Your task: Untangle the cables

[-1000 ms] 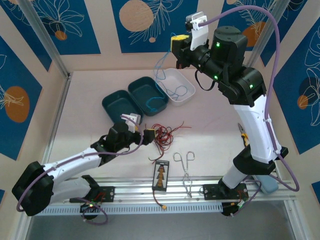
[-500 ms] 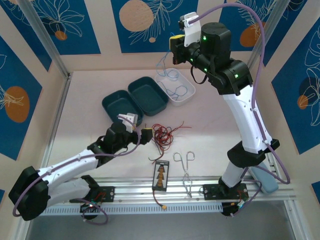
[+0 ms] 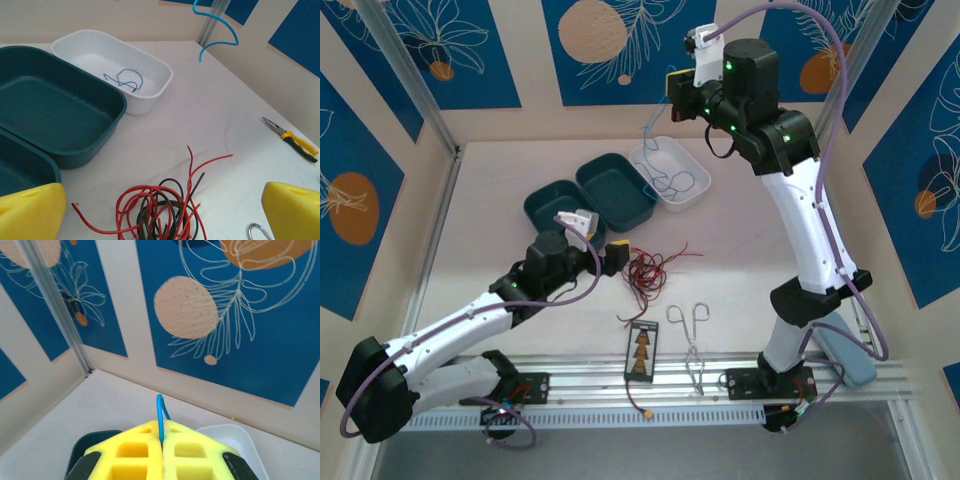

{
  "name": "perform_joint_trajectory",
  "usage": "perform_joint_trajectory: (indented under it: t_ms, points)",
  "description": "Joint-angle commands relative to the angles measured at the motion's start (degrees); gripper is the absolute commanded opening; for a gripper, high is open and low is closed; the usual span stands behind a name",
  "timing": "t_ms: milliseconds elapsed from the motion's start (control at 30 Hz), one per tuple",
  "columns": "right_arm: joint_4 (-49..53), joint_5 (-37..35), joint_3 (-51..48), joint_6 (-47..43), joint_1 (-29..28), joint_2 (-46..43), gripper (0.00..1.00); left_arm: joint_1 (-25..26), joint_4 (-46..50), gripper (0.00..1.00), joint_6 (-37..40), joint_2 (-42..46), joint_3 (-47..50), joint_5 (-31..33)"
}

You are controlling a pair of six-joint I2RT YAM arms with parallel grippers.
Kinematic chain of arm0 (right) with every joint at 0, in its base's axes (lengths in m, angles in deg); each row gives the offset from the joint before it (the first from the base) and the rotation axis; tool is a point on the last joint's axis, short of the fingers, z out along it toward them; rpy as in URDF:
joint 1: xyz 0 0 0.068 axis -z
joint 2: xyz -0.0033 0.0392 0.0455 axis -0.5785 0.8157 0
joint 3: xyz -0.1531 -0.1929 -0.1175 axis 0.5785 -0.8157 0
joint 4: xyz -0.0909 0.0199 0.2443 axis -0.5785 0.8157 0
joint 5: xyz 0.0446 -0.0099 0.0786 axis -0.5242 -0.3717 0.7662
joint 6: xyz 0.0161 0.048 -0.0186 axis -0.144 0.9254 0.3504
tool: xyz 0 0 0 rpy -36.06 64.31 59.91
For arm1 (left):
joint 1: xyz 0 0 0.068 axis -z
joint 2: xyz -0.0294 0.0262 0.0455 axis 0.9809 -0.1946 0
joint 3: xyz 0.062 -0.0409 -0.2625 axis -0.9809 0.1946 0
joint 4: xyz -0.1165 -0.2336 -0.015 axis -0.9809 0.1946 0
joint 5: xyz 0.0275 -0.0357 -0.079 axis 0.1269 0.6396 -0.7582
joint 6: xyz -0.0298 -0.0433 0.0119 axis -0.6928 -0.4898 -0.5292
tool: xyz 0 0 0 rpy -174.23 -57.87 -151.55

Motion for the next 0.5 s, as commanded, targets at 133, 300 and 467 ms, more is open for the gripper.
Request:
perform_joint_trajectory:
  t_ms: [133, 300, 467]
  points:
    - [-3.36, 1.41, 1.42, 3.02, 7.15, 7.45, 0.00, 0.28, 1.58, 1.00, 1.31, 3.48, 0.60, 2.49]
    - [-3.72, 5.39, 2.53, 6.52, 11.45, 13.49, 0.00, 0.35, 3.26, 1.00, 1.57, 4.55, 1.40, 4.54]
    - [-4.39, 6.40, 2.75, 8.92, 13.66, 19.14, 0.00, 0.27, 3.80, 1.00, 1.57, 5.03, 2.18, 5.99]
